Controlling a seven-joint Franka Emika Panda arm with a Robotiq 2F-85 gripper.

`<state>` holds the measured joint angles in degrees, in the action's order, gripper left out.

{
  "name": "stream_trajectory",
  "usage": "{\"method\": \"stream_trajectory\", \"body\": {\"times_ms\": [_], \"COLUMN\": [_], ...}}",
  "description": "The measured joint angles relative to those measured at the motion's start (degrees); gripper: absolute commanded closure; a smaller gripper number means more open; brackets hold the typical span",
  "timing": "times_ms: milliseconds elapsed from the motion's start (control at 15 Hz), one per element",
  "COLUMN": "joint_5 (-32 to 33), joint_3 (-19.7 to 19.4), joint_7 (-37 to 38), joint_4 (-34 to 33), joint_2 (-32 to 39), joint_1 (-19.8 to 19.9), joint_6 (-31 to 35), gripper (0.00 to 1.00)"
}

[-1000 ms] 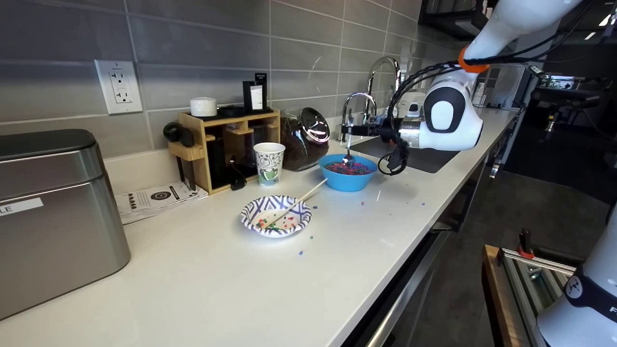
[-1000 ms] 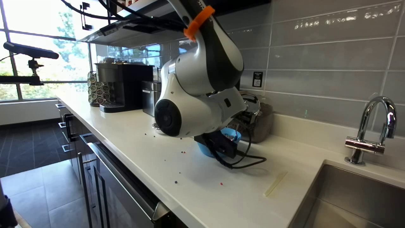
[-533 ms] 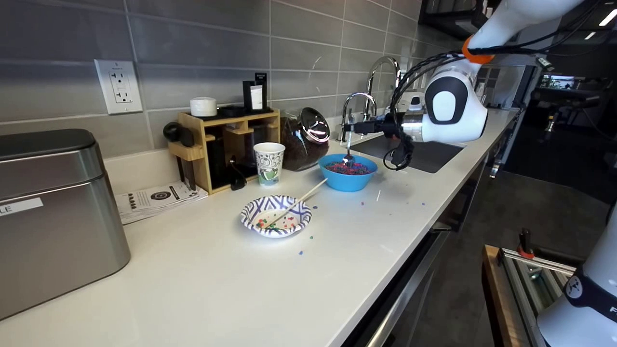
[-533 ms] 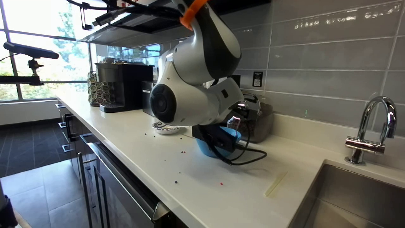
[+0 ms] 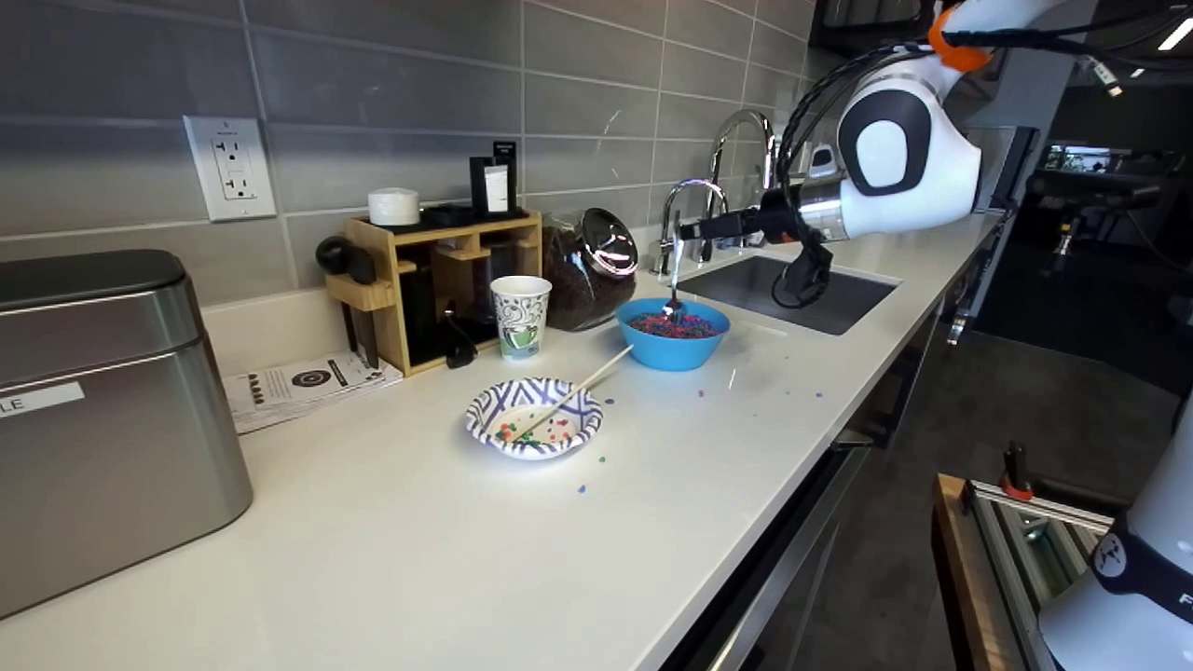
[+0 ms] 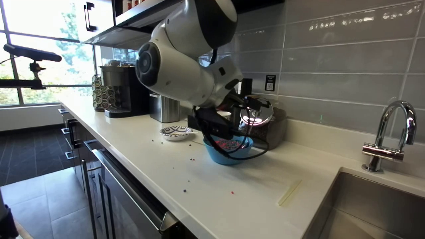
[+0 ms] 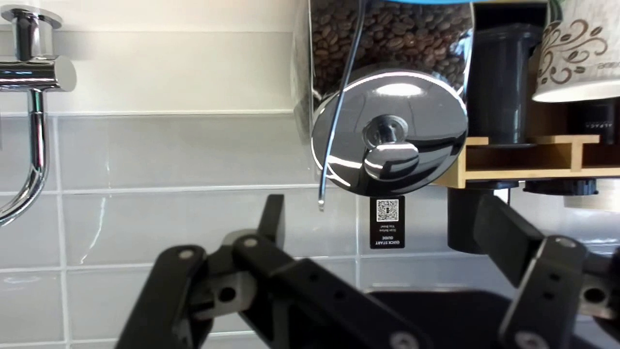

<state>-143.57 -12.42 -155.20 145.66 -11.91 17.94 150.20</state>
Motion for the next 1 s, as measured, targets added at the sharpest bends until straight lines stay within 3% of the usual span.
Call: {"method": "stream_trajectory", "body": {"times_ms": [600,733,867,1000], "joint_5": [0.0,0.0,0.0,0.1], "joint_3": [9.8,10.5,9.3,9.3], "joint_7": [3.5,6.5,10.7,12.0], "joint_4": [4.0,4.7,5.1,5.0], "joint_2": [-12.2,-14.3,-15.6,-15.9], "joint_1": [-1.4,-4.6,-11.0,-13.0], "joint_6": [32.8,41.8,51.4,52.5], "gripper": [0.0,0.0,0.0,0.0]}}
